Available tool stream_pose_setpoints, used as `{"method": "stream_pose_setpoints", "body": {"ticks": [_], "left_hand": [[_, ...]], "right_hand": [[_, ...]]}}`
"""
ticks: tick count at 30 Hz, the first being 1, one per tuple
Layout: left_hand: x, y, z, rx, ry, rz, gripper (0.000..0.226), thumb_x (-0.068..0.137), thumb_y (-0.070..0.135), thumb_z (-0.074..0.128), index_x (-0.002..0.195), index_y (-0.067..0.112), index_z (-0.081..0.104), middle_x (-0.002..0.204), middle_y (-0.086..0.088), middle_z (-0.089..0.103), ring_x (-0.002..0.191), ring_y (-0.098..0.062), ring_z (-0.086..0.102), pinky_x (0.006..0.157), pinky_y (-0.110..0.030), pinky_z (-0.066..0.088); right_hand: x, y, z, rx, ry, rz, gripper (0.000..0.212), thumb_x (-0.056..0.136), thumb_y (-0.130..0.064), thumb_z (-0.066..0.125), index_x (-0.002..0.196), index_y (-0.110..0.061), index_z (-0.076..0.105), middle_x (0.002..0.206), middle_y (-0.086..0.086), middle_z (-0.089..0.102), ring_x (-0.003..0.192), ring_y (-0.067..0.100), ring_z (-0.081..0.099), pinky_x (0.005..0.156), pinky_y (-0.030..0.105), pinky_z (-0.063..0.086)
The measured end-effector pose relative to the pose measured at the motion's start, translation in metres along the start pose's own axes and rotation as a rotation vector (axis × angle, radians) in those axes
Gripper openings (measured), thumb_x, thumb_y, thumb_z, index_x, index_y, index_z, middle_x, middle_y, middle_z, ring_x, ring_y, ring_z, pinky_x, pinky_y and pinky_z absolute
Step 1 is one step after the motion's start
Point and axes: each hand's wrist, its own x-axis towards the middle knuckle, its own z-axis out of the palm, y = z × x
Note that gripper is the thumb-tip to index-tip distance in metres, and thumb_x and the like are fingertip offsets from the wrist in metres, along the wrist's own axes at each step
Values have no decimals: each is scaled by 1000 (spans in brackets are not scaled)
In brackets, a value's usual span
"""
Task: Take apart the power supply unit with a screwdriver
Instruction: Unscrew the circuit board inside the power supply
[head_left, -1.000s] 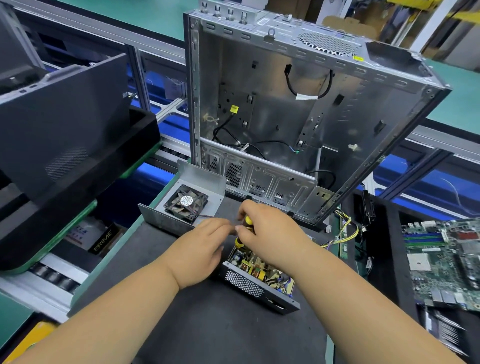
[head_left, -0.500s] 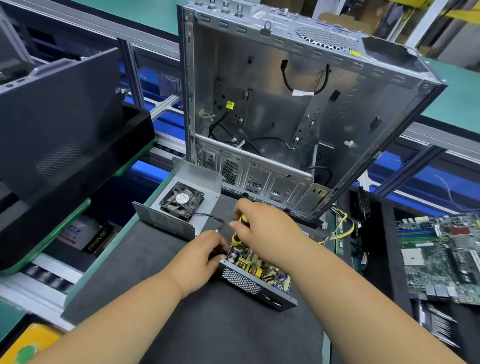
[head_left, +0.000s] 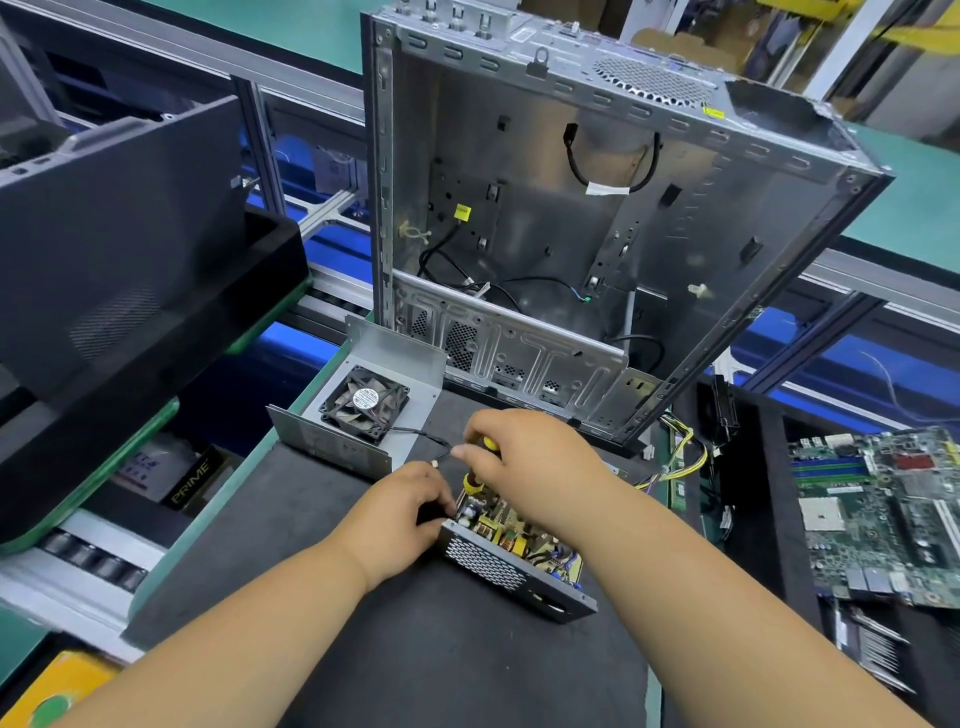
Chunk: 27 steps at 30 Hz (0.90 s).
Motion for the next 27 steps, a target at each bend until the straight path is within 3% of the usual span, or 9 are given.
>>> {"method": "stream_pose_setpoints", "body": {"ticks": [3,9,12,16,23,27], "left_hand": [[2,1,0,20,0,7,20,73,0,76,79,19,72,94,9,61,91,-7,61,89,-32,50],[2,0,-2,37,2,30,16,72,2,79,80,15,75,92,11,61,89,-5,60,85,-27,50],[1,0,-1,43,12,40,16,72,2,79,80,16,75,92,13,61,89,-1,59,84,-22,49],[1,0,-2,44,8,43,18,72,3,76,79,19,73,93,14,60,90,0,58,86,-19,47],[1,0,-3,31,6,35,20,71,1,76,79,19,72,93,12,61,89,-1,59,85,-21,48],[1,-1,-3,27,6,43,20,72,1,76,80,19,73,93,11,61,90,-2,59,86,-20,48]], "right_hand": [[-1,-2,0,45,20,-8,23,97,-37,54,114,-22,56,103,-4,60,96,20,55,70,31,35],[-4,-1,2,84,7,2,23,91,-24,55,113,-18,58,111,1,54,104,21,49,87,35,43],[-6,0,2,20,16,-12,21,92,-32,53,108,-21,60,107,-1,56,103,21,51,84,34,42],[-6,0,0,-66,46,-6,33,96,-55,47,97,-24,59,87,-6,58,86,18,54,66,33,35],[-6,-2,1,76,45,-22,24,92,-26,56,115,-18,56,112,0,57,105,21,50,87,36,43],[-8,-1,2,22,25,-34,24,92,-30,54,113,-19,57,109,1,56,104,23,49,87,36,42]]}}
